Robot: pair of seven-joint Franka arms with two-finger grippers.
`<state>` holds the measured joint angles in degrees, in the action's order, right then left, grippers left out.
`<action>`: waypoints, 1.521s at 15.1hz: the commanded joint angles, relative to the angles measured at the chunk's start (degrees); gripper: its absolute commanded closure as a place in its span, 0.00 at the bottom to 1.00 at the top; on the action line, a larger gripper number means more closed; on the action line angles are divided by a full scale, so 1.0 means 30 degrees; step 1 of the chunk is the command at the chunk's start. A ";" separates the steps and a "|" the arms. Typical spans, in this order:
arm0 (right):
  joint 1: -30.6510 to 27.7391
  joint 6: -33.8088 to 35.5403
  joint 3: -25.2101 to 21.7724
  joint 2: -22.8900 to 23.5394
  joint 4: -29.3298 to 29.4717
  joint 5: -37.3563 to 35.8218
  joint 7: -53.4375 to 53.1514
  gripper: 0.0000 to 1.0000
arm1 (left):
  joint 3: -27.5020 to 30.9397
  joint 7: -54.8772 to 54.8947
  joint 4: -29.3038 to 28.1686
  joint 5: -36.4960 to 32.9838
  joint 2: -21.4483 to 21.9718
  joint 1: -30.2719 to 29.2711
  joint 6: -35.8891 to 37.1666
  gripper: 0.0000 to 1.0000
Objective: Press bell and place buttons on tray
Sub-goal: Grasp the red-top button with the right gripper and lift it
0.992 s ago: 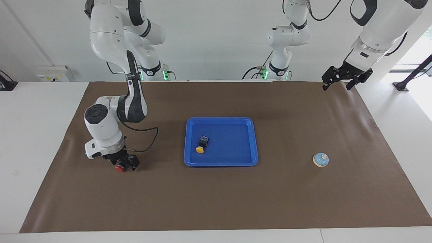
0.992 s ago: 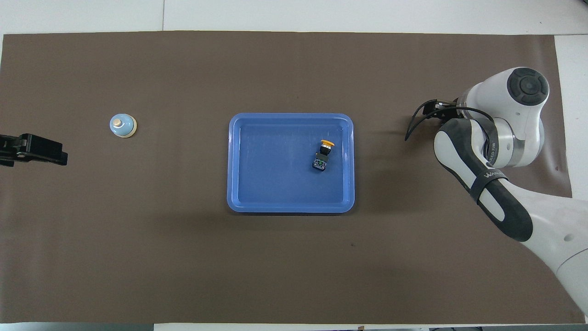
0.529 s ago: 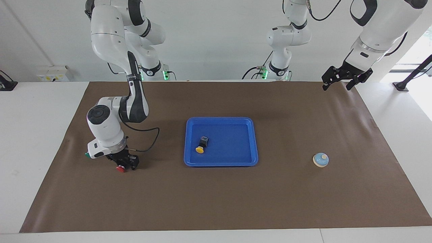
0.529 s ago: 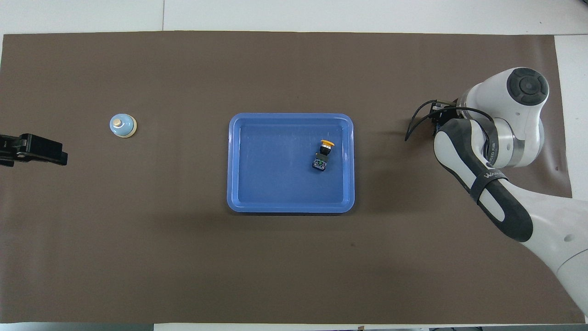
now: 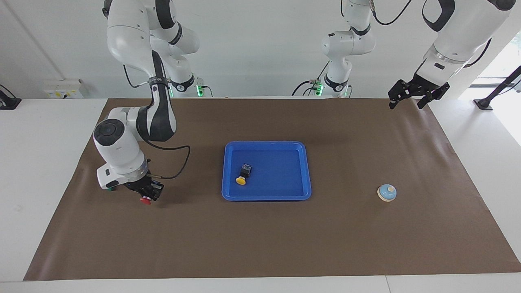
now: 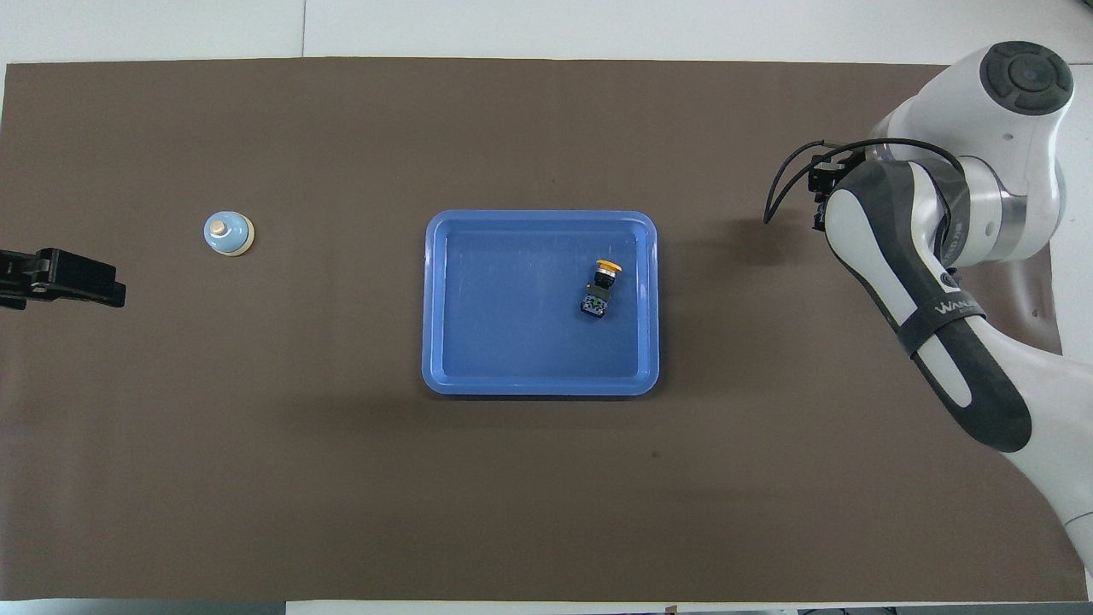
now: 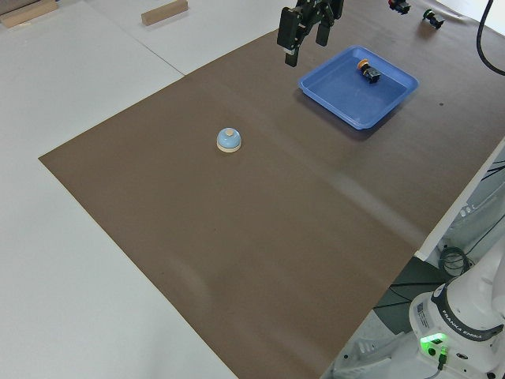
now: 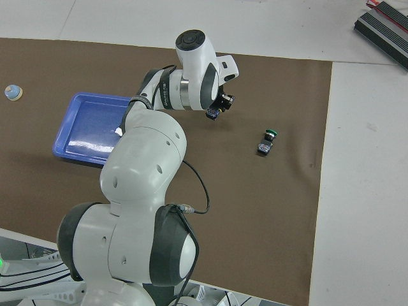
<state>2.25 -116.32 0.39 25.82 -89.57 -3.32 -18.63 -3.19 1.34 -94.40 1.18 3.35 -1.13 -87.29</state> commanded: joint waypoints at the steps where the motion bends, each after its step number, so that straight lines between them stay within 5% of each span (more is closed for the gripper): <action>1: 0.0566 0.2288 0.1300 0.1028 0.2686 0.0053 -0.0495 1.00 | 0.0038 -0.0183 -0.0234 0.0193 0.0320 -0.0033 0.0122 0.00; 4: 0.2582 0.4168 0.1333 0.1879 0.5297 0.1252 -0.3211 1.00 | 0.0038 -0.0183 -0.0234 0.0193 0.0320 -0.0033 0.0122 0.00; 12: 0.8738 0.3007 0.1333 0.2642 0.5335 0.1458 -0.8083 1.00 | 0.0038 -0.0183 -0.0234 0.0193 0.0320 -0.0033 0.0122 0.00; 23: 0.9505 -0.2619 0.1333 0.1443 -0.0812 0.1459 -0.8056 1.00 | 0.0038 -0.0183 -0.0234 0.0193 0.0320 -0.0033 0.0122 0.00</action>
<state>30.64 -120.69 4.55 33.83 -85.53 0.07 -43.22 -3.19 1.32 -94.40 1.18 3.35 -1.13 -87.29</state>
